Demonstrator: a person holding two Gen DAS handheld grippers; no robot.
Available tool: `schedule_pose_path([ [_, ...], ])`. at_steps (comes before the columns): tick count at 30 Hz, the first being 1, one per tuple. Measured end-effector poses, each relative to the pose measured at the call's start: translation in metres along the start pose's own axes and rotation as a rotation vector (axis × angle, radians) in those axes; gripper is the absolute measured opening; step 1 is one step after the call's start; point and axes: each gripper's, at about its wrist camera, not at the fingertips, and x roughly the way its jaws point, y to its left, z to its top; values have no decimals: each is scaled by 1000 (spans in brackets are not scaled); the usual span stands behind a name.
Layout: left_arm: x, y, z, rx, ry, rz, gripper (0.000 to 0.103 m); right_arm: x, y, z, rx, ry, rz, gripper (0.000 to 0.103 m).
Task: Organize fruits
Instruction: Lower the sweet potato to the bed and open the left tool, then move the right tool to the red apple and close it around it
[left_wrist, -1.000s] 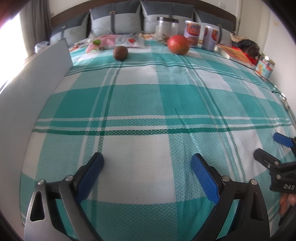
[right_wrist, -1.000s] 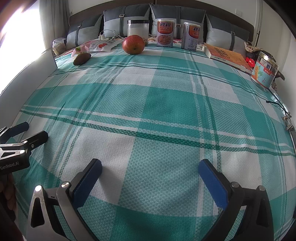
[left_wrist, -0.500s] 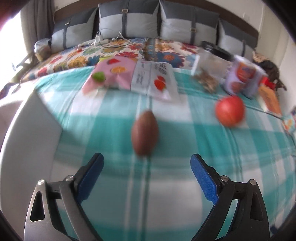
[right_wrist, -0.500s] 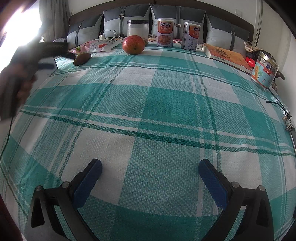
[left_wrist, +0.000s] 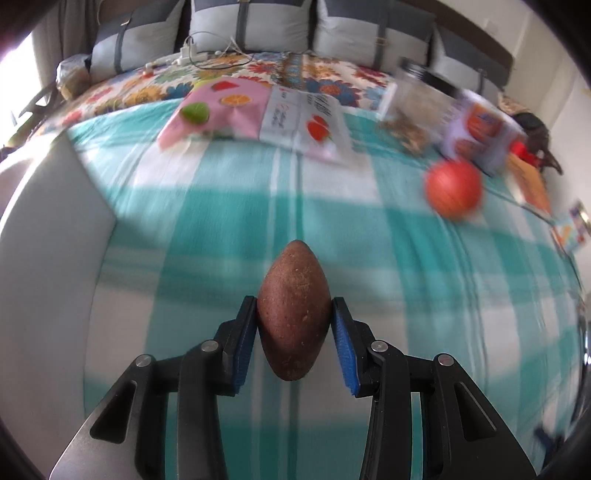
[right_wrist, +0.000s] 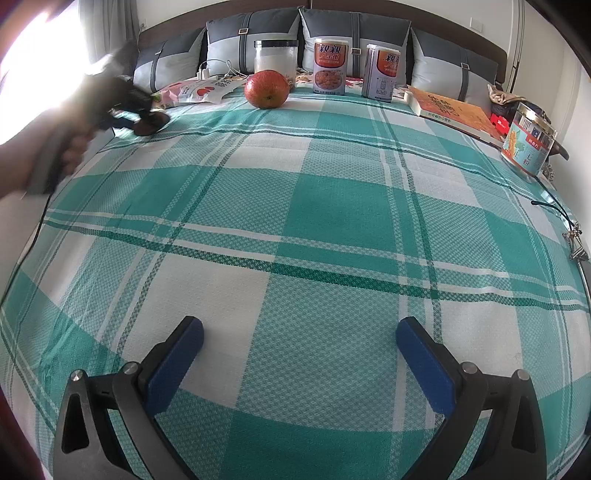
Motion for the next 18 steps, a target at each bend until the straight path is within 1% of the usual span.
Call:
schedule_pose_path([
  [1,-10,-3,-13,10,0,-14,41,0,0,0,0,0,0,103],
  [2,-23,-5,-33,19,1,-30,41,0,0,0,0,0,0,103],
  [4,-39,-8,-59,19,6,-49,41,0,0,0,0,0,0,103],
  [5,-50,-10,-80,16,11,-63,41,0,0,0,0,0,0,103],
  [6,-56,-11,-93,19,13,-67,41,0,0,0,0,0,0,103],
  [8,-69,-17,-124,41,-2,-51,41,0,0,0,0,0,0,103],
  [10,-73,-20,-143,48,-16,-39,41,0,0,0,0,0,0,103],
  [12,-73,-22,-155,52,-34,-26,43,0,0,0,0,0,0,103],
  [13,-71,-24,-156,57,-54,-11,53,0,0,0,0,0,0,103],
  [14,-68,-27,-157,73,-73,29,76,0,0,0,0,0,0,103],
  [15,-67,-28,-162,87,-84,60,85,0,0,0,0,0,0,103],
  [16,-62,-30,-163,105,-94,107,91,0,0,0,0,0,0,103],
  [17,-58,-30,-162,118,-101,121,93,0,0,0,0,0,0,103],
  [18,-59,-28,-164,114,-118,116,94,0,0,0,0,0,0,103],
])
